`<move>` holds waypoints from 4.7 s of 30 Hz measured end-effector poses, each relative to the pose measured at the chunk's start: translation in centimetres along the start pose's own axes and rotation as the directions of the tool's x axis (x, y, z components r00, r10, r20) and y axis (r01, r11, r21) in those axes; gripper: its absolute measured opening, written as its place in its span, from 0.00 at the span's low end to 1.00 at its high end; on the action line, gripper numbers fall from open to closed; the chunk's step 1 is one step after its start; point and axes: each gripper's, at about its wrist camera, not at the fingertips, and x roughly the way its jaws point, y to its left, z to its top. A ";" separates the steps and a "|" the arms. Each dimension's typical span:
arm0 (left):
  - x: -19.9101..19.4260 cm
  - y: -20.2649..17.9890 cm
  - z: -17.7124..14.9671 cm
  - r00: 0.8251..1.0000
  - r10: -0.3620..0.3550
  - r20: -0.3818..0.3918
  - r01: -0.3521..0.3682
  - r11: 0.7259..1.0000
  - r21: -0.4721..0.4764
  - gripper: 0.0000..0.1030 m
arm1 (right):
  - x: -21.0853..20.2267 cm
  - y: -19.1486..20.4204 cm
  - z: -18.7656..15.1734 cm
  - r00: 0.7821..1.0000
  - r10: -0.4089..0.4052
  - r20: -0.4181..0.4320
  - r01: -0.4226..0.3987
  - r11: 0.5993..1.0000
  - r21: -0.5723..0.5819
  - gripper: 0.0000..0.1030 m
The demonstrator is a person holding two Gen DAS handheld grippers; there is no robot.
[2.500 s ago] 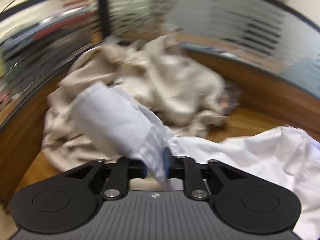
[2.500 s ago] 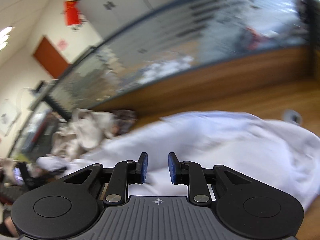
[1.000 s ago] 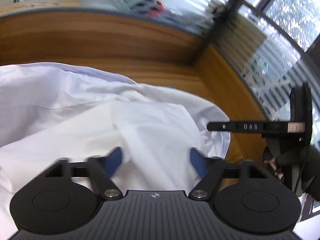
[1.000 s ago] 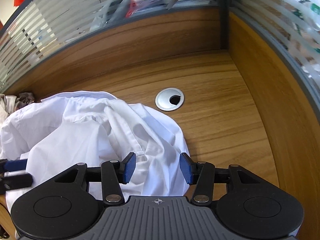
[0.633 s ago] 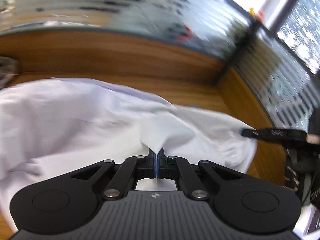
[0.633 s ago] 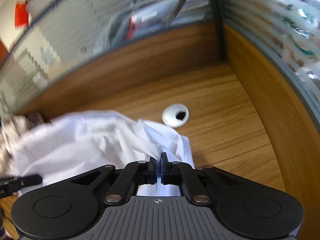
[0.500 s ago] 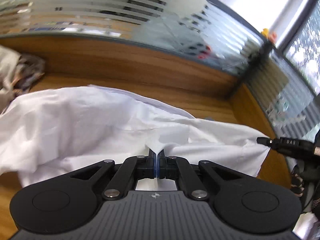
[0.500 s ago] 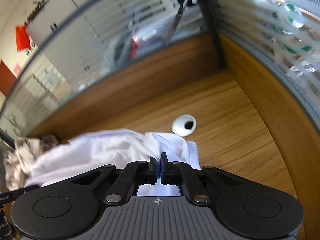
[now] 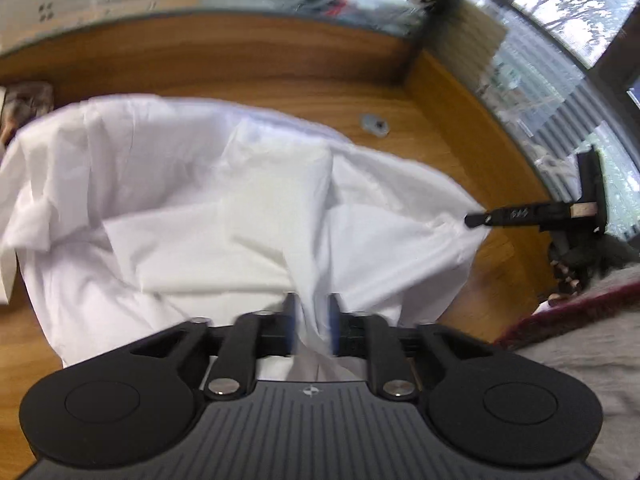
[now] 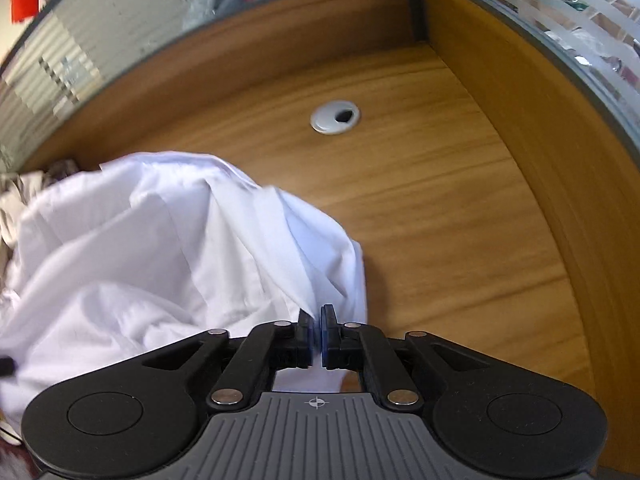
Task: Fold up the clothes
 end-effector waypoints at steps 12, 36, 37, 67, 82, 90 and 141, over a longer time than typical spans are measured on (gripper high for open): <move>2.7 -2.6 8.3 0.996 -0.063 0.061 0.049 0.977 0.208 0.43 | -3.8 1.8 1.1 0.995 0.015 0.102 -0.010 0.999 -0.047 0.30; 23.4 -11.0 10.6 0.932 -0.131 -0.339 0.250 0.908 0.337 0.46 | 5.2 -0.3 -0.6 0.981 0.102 -0.165 -0.029 0.917 0.397 0.42; 24.0 -11.2 10.2 0.926 -0.123 -0.356 0.252 0.904 0.344 0.47 | 5.2 -0.2 -0.6 0.981 0.102 -0.164 -0.029 0.918 0.396 0.42; 9.5 -5.7 21.5 0.977 -0.144 0.157 0.114 0.976 0.188 0.01 | 0.5 5.8 4.1 0.998 0.030 0.060 -0.021 0.990 -0.140 0.32; 0.8 -1.3 15.9 0.970 -0.049 0.238 0.066 0.996 -0.062 0.01 | -3.4 9.5 11.7 0.892 0.426 0.148 -0.397 0.898 -0.190 0.26; -0.7 -1.5 15.4 0.954 -0.073 0.291 0.107 0.989 -0.101 0.01 | 1.7 16.9 11.8 0.894 0.444 0.054 -0.403 0.852 -0.335 0.22; 7.7 1.7 11.3 0.978 -0.055 0.200 0.047 0.998 0.043 0.75 | 8.6 14.9 11.3 0.930 0.362 -0.064 -0.367 0.913 -0.178 0.03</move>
